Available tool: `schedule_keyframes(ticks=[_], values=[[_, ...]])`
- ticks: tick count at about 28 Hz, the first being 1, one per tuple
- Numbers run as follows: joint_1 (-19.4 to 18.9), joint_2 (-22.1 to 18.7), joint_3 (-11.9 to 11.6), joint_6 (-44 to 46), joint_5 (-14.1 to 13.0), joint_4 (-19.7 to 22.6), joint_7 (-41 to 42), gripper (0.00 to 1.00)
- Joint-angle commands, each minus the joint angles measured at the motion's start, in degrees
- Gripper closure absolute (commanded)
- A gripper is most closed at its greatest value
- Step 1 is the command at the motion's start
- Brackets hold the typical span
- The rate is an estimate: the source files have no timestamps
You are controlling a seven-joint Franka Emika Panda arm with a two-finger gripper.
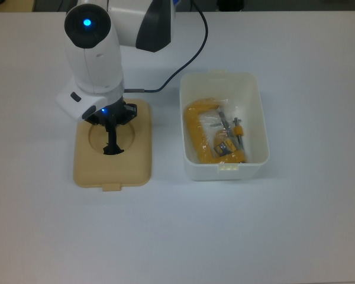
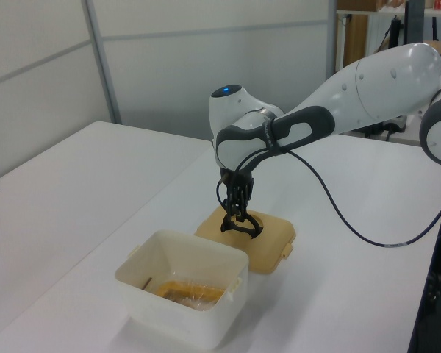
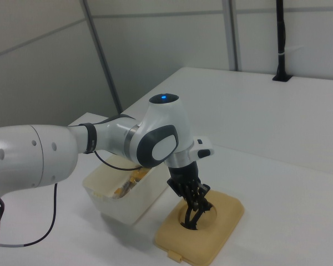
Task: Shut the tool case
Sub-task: 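Lift the beige lid by its handle toward the white box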
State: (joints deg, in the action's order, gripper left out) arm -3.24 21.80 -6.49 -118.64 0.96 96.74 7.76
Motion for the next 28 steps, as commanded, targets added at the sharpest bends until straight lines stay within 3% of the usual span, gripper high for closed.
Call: schedule_keyframes(ticks=[1, 6, 10, 18, 23, 28], values=[[0.51, -4.65, -0.71, 3.59, -0.08, 1.26, 1.82, 1.00], [0.95, -8.26, -0.80, 6.14, 0.00, 0.91, 1.99, 1.00], [0.95, -9.93, -0.89, 12.10, 0.00, -3.21, 1.90, 1.00], [0.51, -11.16, -0.27, 15.81, -0.52, -8.05, 1.03, 1.00], [-0.80, -11.25, -0.10, 16.78, -0.52, -10.16, -1.17, 1.00], [-5.45, -11.25, -0.01, 16.95, -0.44, -10.16, -7.74, 1.00]])
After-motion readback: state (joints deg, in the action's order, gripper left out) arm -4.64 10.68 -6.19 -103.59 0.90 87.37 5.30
